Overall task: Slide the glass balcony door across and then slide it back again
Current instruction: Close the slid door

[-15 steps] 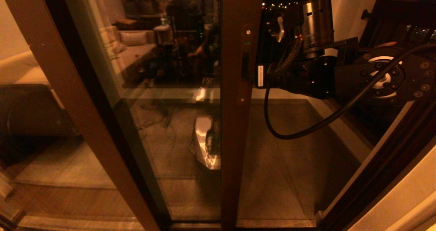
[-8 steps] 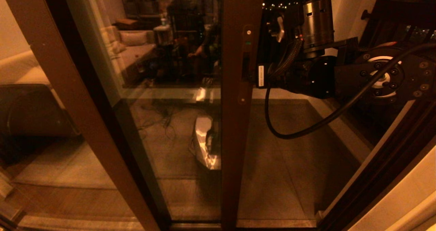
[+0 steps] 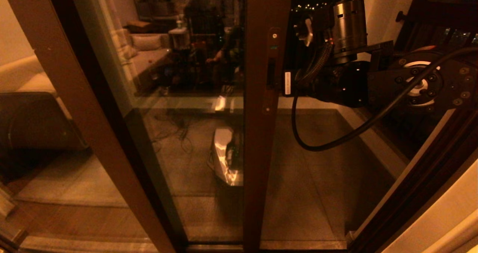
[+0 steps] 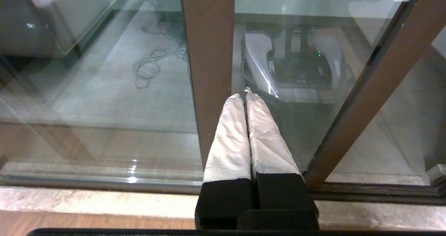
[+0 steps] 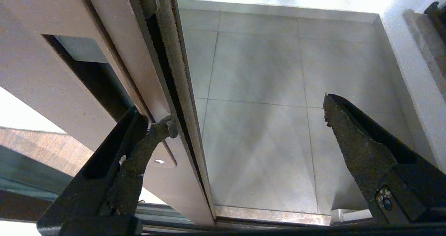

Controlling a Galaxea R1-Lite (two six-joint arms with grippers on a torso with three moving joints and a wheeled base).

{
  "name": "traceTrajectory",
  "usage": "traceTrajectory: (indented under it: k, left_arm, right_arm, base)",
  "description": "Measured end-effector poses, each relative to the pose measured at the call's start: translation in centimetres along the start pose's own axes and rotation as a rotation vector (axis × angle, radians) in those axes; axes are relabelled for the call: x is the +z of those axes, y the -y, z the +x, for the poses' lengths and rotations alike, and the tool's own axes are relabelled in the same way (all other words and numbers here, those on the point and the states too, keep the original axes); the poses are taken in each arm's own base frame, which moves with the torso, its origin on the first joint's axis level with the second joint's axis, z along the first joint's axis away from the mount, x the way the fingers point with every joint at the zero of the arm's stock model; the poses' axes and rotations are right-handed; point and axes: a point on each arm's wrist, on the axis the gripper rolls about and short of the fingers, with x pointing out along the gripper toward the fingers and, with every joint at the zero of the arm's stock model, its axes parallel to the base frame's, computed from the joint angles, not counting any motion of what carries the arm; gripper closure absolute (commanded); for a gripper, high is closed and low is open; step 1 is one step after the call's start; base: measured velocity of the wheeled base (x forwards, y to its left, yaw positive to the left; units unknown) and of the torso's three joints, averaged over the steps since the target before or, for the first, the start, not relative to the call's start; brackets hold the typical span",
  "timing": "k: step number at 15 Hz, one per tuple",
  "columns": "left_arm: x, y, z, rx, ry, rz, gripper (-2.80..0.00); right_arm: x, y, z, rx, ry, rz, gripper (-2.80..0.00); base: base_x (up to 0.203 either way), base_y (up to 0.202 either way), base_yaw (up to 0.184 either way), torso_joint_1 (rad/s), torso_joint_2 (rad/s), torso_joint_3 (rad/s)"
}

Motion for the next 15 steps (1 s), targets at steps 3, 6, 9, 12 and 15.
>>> traceTrajectory:
  k: [3,6,9,12,15]
  left_arm:
    - [0.0,0.0,0.0,0.0,0.0,0.0,0.0]
    - [0.0,0.0,0.0,0.0,0.0,0.0,0.0]
    - [0.0,0.0,0.0,0.0,0.0,0.0,0.0]
    - [0.0,0.0,0.0,0.0,0.0,0.0,0.0]
    - [0.0,0.0,0.0,0.0,0.001,0.0,0.0]
  right_arm:
    - [0.0,0.3,0.2,-0.009,-0.001,0.001,-2.8]
    - [0.0,0.6,0.3,-0.016,-0.003,0.001,-2.8]
    - [0.1,1.0,0.4,-0.028,-0.004,0.004,-2.8]
    - [0.4,1.8,0.3,-0.043,0.0,0.008,-2.8]
    - [0.7,2.3,0.0,-0.052,0.009,0.016,-2.8]
  base:
    - [0.0,0.0,0.0,0.0,0.0,0.0]
    - [0.0,0.0,0.0,0.0,0.0,0.0]
    - [0.0,0.0,0.0,0.0,0.0,0.0]
    - [0.0,0.0,0.0,0.0,0.0,0.0]
    - [0.0,0.0,0.0,0.0,0.0,0.0]
